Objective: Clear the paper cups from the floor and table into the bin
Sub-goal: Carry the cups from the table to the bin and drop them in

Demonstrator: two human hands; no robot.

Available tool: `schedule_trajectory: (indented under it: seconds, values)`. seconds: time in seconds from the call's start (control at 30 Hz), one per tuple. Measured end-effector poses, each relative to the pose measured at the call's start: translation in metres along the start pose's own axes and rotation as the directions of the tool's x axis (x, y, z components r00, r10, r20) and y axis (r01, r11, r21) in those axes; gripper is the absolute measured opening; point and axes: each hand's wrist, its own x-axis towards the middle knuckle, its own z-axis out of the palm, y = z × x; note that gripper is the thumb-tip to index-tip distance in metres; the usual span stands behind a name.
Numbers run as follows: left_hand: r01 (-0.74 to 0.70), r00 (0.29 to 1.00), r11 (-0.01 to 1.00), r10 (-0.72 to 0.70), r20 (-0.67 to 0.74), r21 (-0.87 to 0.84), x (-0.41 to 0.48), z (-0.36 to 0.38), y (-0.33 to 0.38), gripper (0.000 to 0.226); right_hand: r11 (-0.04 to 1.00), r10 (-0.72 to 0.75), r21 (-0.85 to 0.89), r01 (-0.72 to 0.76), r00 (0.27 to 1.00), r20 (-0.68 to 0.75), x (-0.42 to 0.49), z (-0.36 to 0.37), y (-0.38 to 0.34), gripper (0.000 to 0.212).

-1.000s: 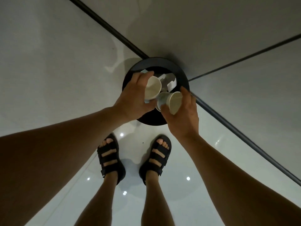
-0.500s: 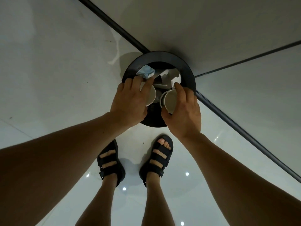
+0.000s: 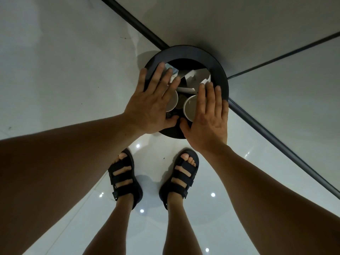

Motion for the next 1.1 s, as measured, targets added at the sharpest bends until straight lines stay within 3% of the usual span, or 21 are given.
schedule_trajectory:
  seconds: [0.17, 0.33, 0.57, 0.67, 0.9, 1.1]
  values:
    - [-0.015, 0.999, 0.998, 0.012, -0.048, -0.065, -0.007, -0.016, -0.002, 0.097, 0.995, 0.027, 0.096, -0.031, 0.999, 0.042, -0.006, -0.018, 0.001, 0.099]
    - [0.053, 0.999, 0.993, -0.051, 0.017, -0.105, -0.026, -0.059, -0.004, 0.098, 0.989, 0.088, 0.103, -0.103, 0.986, 0.143, -0.025, -0.056, 0.002, 0.104]
    - [0.089, 0.995, 0.973, -0.096, -0.021, -0.212, -0.055, -0.179, 0.02, 0.087, 0.961, 0.211, 0.115, -0.252, 0.935, 0.284, -0.07, -0.153, -0.004, 0.097]
    - [0.108, 0.993, 0.975, -0.096, 0.069, -0.195, -0.062, -0.242, 0.037, 0.087, 0.94, 0.258, 0.143, -0.309, 0.921, 0.291, -0.092, -0.21, -0.011, 0.094]
    - [0.014, 0.993, 0.989, 0.004, 0.122, -0.145, -0.099, -0.369, 0.067, 0.084, 0.882, 0.394, 0.188, -0.432, 0.895, 0.21, -0.165, -0.333, -0.028, 0.092]
    - [-0.186, 0.968, 0.977, 0.201, 0.154, -0.104, -0.168, -0.447, 0.101, 0.083, 0.745, 0.602, 0.224, -0.629, 0.778, 0.182, -0.275, -0.404, -0.056, 0.094]
